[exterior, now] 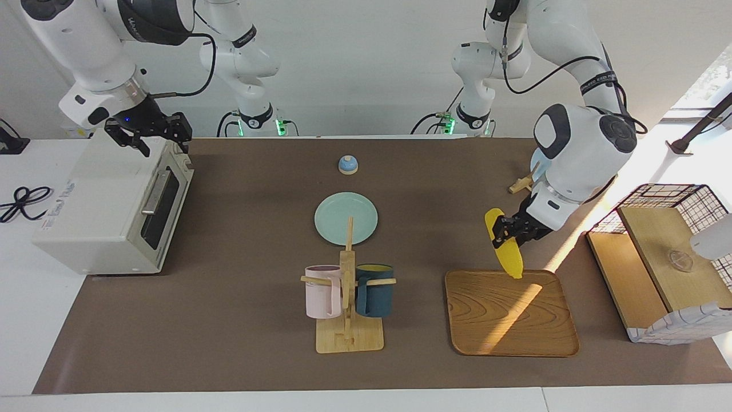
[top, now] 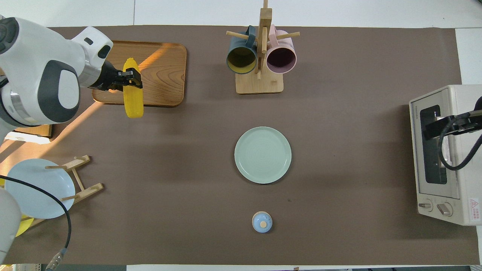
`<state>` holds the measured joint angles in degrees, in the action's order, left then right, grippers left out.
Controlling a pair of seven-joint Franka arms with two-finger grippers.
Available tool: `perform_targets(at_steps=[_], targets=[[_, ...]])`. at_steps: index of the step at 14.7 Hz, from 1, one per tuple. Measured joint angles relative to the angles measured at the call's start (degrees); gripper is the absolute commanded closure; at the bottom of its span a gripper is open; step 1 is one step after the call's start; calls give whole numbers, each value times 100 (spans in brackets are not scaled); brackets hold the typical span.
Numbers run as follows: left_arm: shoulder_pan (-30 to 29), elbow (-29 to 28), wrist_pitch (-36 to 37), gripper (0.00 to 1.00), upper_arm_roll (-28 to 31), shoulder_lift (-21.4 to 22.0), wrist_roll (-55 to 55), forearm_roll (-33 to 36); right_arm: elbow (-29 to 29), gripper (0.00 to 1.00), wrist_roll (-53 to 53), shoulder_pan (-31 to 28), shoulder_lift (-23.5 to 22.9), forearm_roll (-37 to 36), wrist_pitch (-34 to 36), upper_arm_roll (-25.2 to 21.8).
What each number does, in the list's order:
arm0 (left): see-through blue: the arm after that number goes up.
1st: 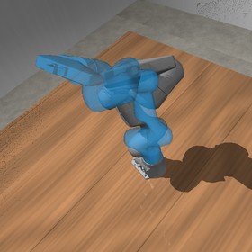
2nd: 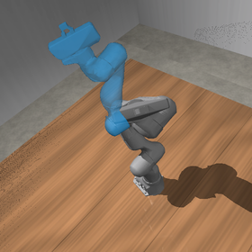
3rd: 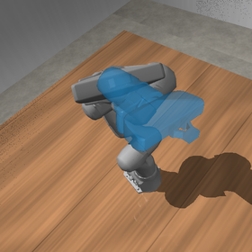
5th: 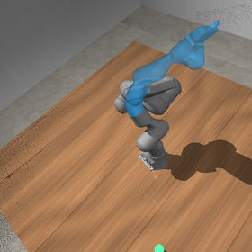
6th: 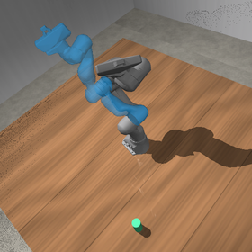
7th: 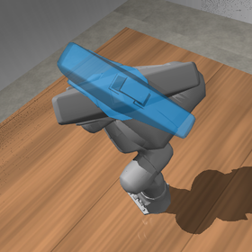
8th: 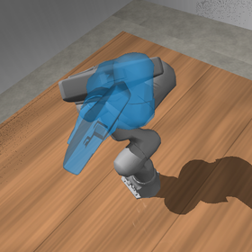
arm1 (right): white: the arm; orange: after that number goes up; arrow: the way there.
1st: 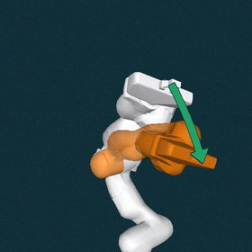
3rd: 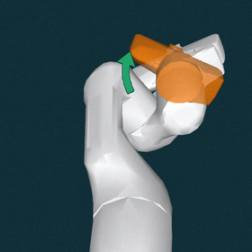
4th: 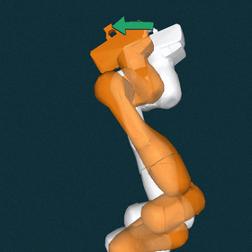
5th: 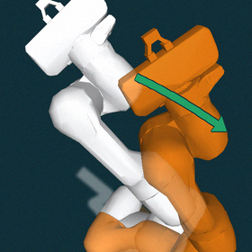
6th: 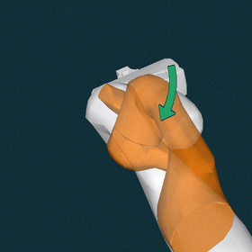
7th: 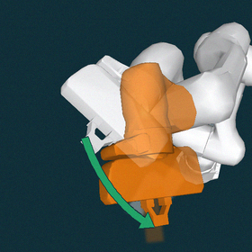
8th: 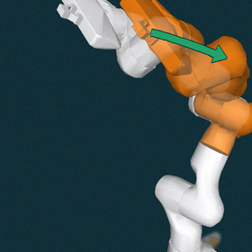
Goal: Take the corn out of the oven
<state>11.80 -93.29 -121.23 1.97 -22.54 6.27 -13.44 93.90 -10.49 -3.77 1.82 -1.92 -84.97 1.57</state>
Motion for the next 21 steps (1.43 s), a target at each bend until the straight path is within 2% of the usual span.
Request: perform_targets(at_steps=[5,8,9,10,14,16,18,21], targets=[[5,1408,-248,100,45,-1433,283,199,-49,0,103,13,-2,1,22,-70],[-10,1514,-543,100,66,-1676,295,375,-56,0,215,229,-2,2,23,-249],[-11,1500,-606,39,72,-1680,295,394,-56,0,217,262,-5,2,23,-297],[-11,1498,-622,0,77,-1680,295,406,-56,0,217,263,-13,2,23,-322],[-11,1511,-515,0,80,-1651,295,566,-56,0,217,267,-40,2,23,-358],[-7,1536,-283,0,76,-1485,295,584,-56,0,217,279,-43,4,23,-354],[-7,1564,181,0,75,-1109,295,586,-56,0,217,295,-43,5,23,-348],[-10,1575,1459,0,94,-98,336,599,-56,0,220,294,-43,5,23,-351]])
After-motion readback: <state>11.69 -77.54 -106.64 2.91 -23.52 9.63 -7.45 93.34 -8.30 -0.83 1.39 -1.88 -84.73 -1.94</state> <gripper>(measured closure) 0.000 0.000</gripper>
